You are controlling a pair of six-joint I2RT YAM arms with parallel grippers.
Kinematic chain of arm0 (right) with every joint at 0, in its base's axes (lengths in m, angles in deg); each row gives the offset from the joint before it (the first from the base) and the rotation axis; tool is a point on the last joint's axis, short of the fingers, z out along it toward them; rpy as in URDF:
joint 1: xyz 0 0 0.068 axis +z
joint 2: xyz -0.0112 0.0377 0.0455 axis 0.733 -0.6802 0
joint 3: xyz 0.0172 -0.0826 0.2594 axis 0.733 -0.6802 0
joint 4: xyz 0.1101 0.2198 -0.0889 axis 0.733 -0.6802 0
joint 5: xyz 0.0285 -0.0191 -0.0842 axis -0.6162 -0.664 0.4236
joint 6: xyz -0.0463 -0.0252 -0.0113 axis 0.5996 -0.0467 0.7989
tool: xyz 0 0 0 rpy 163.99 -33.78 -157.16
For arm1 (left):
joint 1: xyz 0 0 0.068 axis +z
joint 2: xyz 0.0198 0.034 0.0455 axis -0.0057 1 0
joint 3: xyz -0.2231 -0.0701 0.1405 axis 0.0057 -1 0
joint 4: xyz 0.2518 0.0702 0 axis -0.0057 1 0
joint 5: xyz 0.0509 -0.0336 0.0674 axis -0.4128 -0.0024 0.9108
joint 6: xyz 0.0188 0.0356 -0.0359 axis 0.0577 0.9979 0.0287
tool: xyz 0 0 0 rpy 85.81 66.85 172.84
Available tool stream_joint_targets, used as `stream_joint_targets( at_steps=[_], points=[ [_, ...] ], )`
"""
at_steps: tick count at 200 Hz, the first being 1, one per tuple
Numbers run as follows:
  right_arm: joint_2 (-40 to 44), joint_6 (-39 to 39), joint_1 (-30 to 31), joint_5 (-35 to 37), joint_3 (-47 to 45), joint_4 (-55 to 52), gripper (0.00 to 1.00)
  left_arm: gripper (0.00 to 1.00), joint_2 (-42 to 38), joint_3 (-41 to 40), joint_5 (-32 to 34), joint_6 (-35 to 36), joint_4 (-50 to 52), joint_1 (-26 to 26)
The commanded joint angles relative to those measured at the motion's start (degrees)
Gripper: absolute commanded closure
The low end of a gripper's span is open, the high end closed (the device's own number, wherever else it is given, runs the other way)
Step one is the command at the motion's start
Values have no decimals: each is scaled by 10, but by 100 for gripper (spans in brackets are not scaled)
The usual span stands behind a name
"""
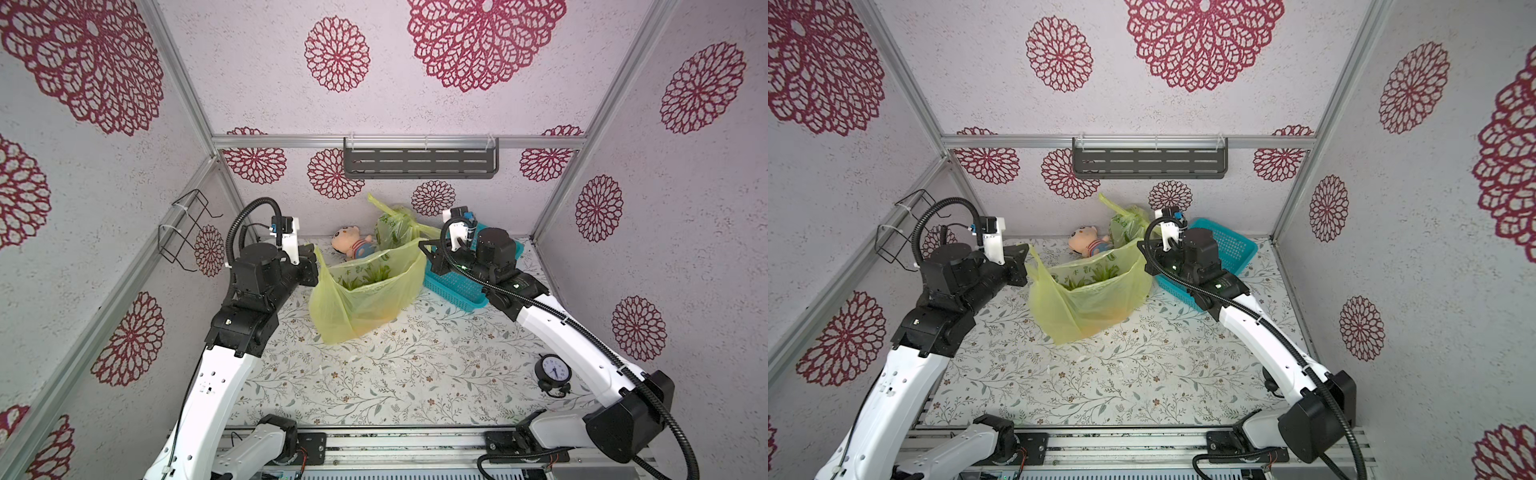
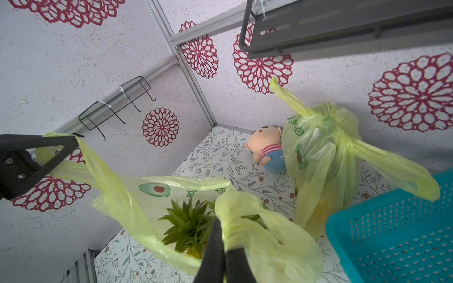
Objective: Place the pineapple into a plastic bag & tie a knot
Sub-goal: Adjust the plastic bag at the center of the board.
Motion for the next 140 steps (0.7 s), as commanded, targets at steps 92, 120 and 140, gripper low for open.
stream_joint_targets(
  at_steps=[92, 120, 140],
  points=[
    [-16, 10, -5, 74, 149, -18, 100, 100, 96, 137, -92, -52, -50, 37],
    [-32, 11, -5, 55, 173, -20, 100, 100, 150, 201, -121, -50, -44, 48],
    [-19, 13, -5, 47, 158, -25, 100, 100, 160, 208, -152, -52, -55, 52]
  ],
)
